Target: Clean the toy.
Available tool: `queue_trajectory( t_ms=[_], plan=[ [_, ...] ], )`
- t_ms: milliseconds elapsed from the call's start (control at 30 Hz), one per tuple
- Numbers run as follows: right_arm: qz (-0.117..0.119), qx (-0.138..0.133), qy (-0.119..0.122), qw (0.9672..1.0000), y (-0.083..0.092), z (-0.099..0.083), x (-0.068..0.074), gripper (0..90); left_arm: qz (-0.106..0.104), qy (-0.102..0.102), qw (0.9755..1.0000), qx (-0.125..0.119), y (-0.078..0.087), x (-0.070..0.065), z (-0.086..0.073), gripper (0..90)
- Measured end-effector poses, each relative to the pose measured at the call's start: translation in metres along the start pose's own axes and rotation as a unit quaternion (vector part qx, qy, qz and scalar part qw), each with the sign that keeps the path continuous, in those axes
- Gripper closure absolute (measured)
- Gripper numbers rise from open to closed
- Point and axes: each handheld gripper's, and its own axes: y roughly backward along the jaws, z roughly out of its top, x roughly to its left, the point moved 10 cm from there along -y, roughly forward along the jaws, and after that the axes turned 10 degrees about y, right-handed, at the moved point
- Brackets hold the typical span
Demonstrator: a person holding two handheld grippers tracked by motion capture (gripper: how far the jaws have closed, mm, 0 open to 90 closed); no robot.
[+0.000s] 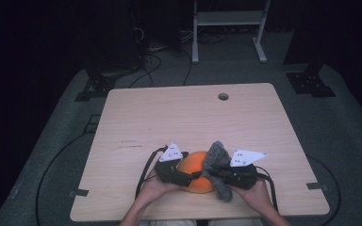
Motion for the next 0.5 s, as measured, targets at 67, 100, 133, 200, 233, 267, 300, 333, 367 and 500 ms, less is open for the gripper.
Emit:
queue_trajectory(
  t_ms=[67,100,133,200,233,267,300,333,367,500],
  plan=[
    [-0.007,-0.006,-0.035,0.9994,0.005,-0.006,-0.012,81.8,0.011,-0.020,0.9997,0.000,0.002,0.000,-0.001,35.0],
    [-0.007,-0.006,-0.035,0.9994,0.005,-0.006,-0.012,81.8,0.013,-0.022,0.9997,0.000,0.002,0.000,-0.002,35.0],
    [-0.018,-0.001,-0.052,0.9985,0.008,-0.014,-0.019,81.8,0.014,-0.020,0.9997,-0.001,0.002,0.000,-0.002,36.1],
    [-0.029,0.006,-0.059,0.9979,0.010,-0.017,-0.024,81.8,0.016,-0.021,0.9996,-0.005,0.001,0.000,-0.001,38.4],
    [-0.029,0.006,-0.059,0.9979,0.010,-0.017,-0.024,81.8,0.019,-0.024,0.9995,-0.011,0.000,-0.001,0.000,38.4],
    [-0.035,0.004,-0.062,0.9975,0.014,-0.014,-0.026,81.8,0.027,-0.037,0.9985,-0.030,0.000,-0.004,0.006,40.4],
    [-0.035,0.004,-0.062,0.9975,0.014,-0.014,-0.026,81.8,0.027,-0.037,0.9985,-0.030,0.000,-0.004,0.006,41.1],
    [-0.042,-0.013,-0.054,0.9976,0.018,-0.004,-0.026,81.8,0.031,-0.048,0.9974,-0.044,0.000,-0.006,0.010,41.6],
    [-0.042,-0.013,-0.054,0.9976,0.018,-0.004,-0.026,81.8,0.043,-0.062,0.9952,-0.062,0.000,-0.008,0.015,41.6],
    [-0.051,-0.046,-0.051,0.9963,0.022,0.011,-0.031,81.8,0.075,-0.120,0.9856,-0.093,-0.004,-0.016,0.023,39.4]
  ],
)
